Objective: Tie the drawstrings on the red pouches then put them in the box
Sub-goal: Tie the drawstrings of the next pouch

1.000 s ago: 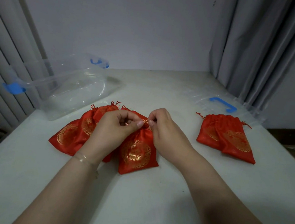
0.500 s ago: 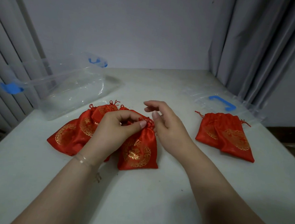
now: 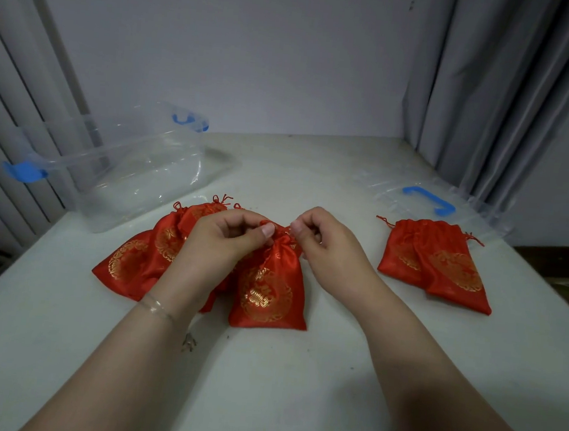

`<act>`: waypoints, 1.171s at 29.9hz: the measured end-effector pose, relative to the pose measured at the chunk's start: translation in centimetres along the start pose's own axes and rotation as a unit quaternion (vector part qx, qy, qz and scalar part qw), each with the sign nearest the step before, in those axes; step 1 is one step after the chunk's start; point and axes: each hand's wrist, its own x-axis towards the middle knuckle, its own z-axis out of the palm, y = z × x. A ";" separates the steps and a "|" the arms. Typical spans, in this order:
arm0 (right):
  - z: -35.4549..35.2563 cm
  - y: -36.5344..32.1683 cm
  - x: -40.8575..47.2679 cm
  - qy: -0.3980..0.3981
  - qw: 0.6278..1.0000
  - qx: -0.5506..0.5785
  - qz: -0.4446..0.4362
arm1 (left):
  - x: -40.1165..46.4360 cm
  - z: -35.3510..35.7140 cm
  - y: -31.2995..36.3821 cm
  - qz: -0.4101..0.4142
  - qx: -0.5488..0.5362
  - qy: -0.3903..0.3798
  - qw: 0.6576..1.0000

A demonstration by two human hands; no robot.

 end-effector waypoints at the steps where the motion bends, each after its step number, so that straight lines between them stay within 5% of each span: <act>1: 0.0 -0.1 -0.1 0.006 1.000 -0.006 -0.006 | 0.0 -0.1 0.0 -0.004 -0.003 0.001 1.000; 7: -0.2 -0.8 -0.5 0.027 0.998 -0.013 -0.048 | 0.1 -0.3 -0.3 -0.030 -0.014 0.029 0.999; 15: -0.2 -1.1 -1.0 -0.070 0.996 -0.057 -0.027 | 0.6 -0.5 -0.4 -0.085 -0.080 0.057 0.992; 25: 0.3 -1.2 -1.2 -0.087 0.995 -0.043 -0.014 | 0.2 -0.6 -0.2 -0.013 0.046 -0.012 0.999; 35: 0.1 -1.1 -1.0 -0.078 0.997 0.029 0.005 | 0.4 -1.3 0.0 -0.102 -0.085 -0.035 0.991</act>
